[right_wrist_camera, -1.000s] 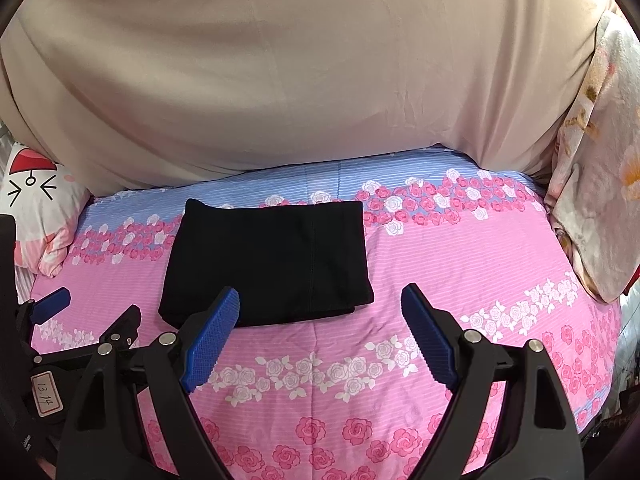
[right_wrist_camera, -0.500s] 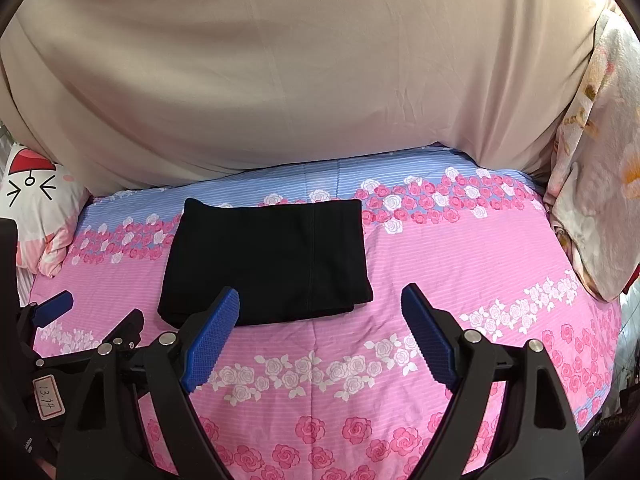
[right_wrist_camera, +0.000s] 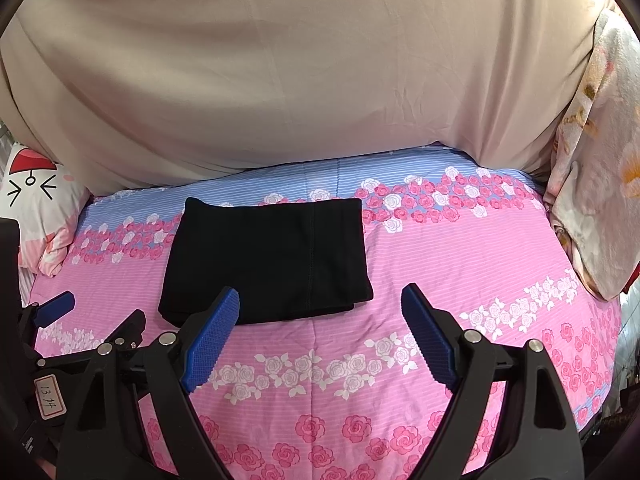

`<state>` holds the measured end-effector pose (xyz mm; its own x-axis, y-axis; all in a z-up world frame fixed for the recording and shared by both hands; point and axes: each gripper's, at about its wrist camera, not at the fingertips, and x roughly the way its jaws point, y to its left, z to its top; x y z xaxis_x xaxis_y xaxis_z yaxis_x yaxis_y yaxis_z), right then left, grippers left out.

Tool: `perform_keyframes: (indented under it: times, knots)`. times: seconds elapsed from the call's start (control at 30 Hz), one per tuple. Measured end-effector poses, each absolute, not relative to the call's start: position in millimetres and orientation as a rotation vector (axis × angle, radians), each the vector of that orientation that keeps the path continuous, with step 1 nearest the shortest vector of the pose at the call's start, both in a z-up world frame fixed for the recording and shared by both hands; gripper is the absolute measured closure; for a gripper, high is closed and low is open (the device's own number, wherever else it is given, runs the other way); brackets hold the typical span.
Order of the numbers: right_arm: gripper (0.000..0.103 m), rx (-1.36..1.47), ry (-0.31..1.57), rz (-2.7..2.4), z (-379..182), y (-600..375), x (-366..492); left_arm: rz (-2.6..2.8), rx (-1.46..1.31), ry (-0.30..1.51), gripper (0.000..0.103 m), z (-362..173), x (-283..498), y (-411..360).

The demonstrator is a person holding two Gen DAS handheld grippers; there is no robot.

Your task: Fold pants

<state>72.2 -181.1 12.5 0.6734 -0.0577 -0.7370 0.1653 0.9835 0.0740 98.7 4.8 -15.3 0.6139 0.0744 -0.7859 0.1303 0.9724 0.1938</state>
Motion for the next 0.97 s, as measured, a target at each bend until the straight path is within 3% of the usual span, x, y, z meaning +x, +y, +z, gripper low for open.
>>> perform_keyframes:
  times: [0.97]
  knots:
    - [0.022, 0.140, 0.830, -0.128, 11.2, -178.1, 70.1, -0.055, 0.258, 0.887, 0.014, -10.5, 96.3, 4.6]
